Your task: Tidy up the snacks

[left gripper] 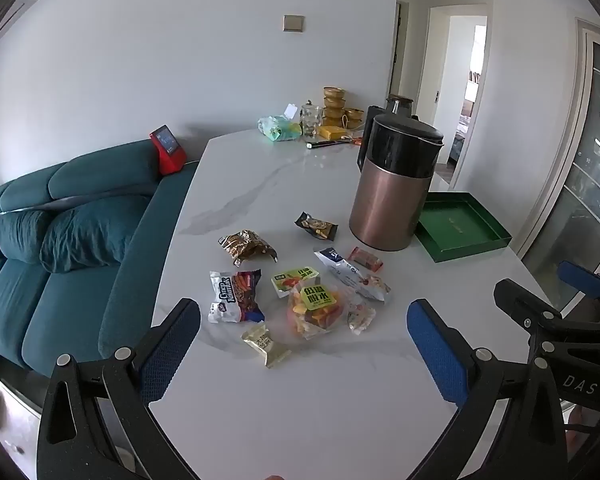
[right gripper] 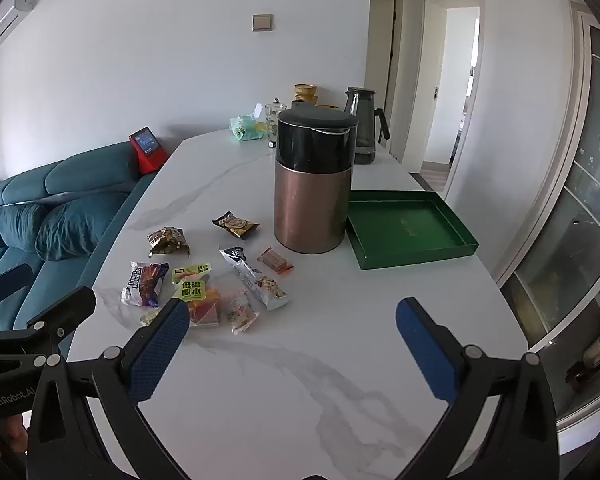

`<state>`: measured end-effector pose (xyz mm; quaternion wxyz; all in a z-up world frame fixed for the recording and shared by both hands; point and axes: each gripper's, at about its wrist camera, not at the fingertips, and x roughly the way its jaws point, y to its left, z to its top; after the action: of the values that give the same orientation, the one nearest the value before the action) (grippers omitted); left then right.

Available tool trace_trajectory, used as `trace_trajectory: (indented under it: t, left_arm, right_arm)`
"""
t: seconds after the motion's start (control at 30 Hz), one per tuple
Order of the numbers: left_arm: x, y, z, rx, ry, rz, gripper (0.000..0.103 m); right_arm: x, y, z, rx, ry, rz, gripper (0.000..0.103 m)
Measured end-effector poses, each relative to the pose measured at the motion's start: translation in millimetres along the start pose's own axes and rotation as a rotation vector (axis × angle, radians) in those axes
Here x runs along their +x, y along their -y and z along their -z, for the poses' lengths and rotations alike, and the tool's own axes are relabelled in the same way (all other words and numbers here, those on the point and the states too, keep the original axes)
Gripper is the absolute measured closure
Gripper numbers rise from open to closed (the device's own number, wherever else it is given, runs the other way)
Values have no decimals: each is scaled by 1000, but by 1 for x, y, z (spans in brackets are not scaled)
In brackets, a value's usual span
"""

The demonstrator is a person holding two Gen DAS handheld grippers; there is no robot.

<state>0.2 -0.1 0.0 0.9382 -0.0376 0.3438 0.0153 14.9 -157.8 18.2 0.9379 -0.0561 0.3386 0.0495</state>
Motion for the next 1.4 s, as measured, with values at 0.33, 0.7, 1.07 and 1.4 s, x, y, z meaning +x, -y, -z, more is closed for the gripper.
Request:
trace_trajectory:
  t: [0.33, 0.7, 1.07, 1.4]
  left_arm:
    - [0, 0, 0, 2, 0, -1, 1]
    - [-2, -2, 0, 4, 0, -4, 1]
    - [-6, -6, 0, 4, -4, 2, 1]
    - [-5, -4, 0, 8, -6, 0, 1]
  right_arm:
    - [1, 1, 0, 2, -6, -2, 0]
    - [2, 1, 2, 4, -5, -4, 0]
    - [3, 2, 2, 3, -9, 1, 0]
    - [3, 3, 0, 7, -9, 0, 0]
